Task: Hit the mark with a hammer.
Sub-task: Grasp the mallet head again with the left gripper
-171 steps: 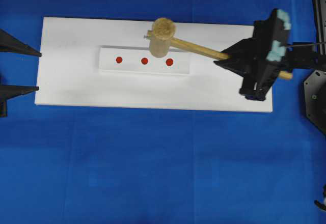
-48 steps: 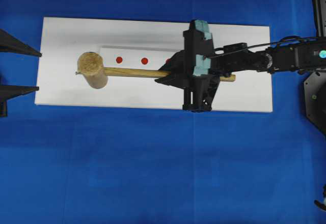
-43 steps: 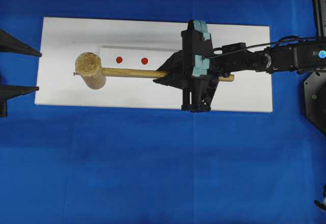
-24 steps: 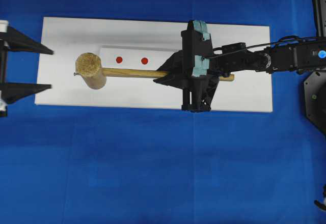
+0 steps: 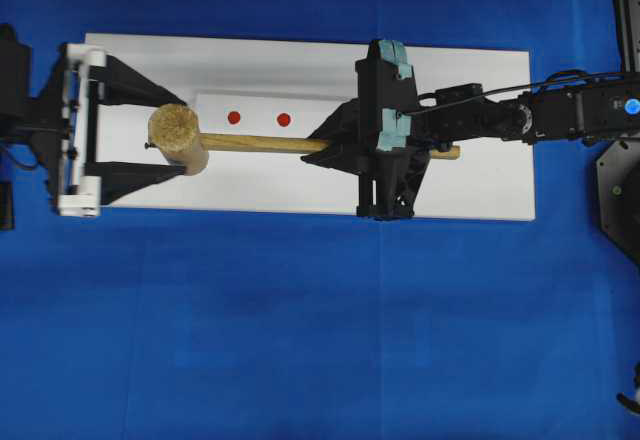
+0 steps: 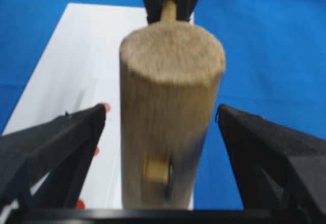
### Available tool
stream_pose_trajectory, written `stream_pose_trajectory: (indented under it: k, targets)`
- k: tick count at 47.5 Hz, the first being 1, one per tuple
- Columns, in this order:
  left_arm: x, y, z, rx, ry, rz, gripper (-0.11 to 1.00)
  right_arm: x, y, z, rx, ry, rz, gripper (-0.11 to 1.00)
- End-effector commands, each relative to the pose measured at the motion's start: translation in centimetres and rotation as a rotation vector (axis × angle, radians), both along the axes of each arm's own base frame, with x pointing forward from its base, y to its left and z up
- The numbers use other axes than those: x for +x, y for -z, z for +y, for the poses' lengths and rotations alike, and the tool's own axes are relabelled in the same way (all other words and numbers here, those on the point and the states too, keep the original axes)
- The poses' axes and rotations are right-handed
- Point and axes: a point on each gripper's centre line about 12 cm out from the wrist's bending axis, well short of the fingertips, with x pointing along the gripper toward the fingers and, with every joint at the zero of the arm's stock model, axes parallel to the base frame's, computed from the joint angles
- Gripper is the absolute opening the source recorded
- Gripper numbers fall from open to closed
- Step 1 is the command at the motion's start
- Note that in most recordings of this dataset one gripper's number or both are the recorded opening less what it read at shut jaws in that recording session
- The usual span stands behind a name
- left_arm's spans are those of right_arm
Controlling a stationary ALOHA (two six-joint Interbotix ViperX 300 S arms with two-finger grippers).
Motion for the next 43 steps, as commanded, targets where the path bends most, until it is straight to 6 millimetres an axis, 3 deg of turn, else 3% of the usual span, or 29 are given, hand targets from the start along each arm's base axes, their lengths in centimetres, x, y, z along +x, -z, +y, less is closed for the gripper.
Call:
stream_pose_trajectory:
  k: [1,27,32,38,43]
  targets:
    - [1.2,-1.0,0.1,-0.003,-0.005,-0.029,0.94,0.5,-1.8,0.0,-0.01,-0.003,-0.048,0.01]
    - [3.5,-0.9,0.2,-0.003,-0.005,0.0,0.93,0.6,-1.9,0.0,-0.02,-0.008,-0.051,0.01]
    - [3.8,-0.6,0.2,0.002,-0.003,0.025,0.8,0.6,-1.9,0.0,-0.021,-0.008,-0.051,0.01]
    - [3.7,-0.5,0.0,0.018,0.01,0.039,0.44,0.6,-1.9,0.0,-0.021,-0.008,-0.051,0.01]
    - [3.6,-0.4,-0.3,0.02,0.019,0.042,0.43,0.6,-1.9,0.0,-0.021,-0.01,-0.05,0.01]
